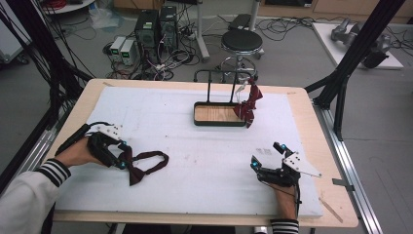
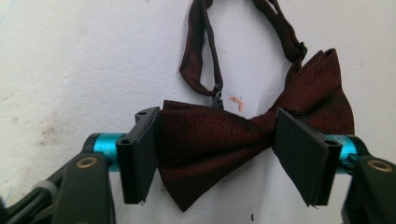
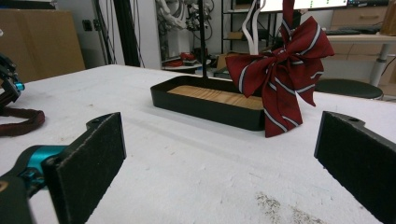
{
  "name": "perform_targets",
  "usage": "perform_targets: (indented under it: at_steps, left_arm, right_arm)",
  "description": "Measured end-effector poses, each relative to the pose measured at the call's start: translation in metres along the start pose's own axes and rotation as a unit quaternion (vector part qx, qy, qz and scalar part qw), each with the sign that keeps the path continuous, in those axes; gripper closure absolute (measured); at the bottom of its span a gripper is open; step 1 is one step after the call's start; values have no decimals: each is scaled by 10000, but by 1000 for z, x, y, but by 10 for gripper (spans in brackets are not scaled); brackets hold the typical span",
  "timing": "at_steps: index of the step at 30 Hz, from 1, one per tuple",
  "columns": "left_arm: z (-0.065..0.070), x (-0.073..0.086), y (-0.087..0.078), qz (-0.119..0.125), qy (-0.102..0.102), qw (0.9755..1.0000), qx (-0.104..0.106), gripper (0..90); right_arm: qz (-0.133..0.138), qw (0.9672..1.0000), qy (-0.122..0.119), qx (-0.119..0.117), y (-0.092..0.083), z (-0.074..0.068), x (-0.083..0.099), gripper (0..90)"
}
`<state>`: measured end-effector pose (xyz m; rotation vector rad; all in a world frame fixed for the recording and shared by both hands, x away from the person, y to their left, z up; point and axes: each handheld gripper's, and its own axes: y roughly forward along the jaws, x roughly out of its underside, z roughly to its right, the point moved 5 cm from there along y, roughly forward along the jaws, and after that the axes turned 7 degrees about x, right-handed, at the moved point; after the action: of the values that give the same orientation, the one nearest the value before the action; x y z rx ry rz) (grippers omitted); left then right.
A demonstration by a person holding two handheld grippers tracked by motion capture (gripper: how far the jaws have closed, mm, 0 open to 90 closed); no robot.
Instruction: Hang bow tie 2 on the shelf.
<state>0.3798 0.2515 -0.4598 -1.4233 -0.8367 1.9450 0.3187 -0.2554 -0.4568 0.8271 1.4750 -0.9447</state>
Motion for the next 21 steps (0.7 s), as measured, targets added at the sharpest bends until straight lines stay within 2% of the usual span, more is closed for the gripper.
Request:
perform_targets:
  at_steps: [4,9,11,13,16,21]
  left_arm:
    - [-1,1,-2,23,-88,10000,-27,418]
    - [0,2,-2,20,-198,9998,101,503]
    - [1,3,-3,7,-254,9996,129,564]
    - [1,3,-5,-3,-299,9995,135,666]
    - [2,5,-7,-27,-323,9995,48,752]
    - [3,6,-7,67,-336,9994,38,781]
  right_arm:
    - [-3,10000,0,-4,0,0,0,11]
    - [-13,10000,16,6,0,0,0,11]
    - [-5,10000,3,-3,0,0,0,11]
    - [-1,10000,-2,1,0,0,0,11]
    - [-5,10000,1,1,0,0,0,11]
    - [-15,10000,-7,8,0,-1,0,11]
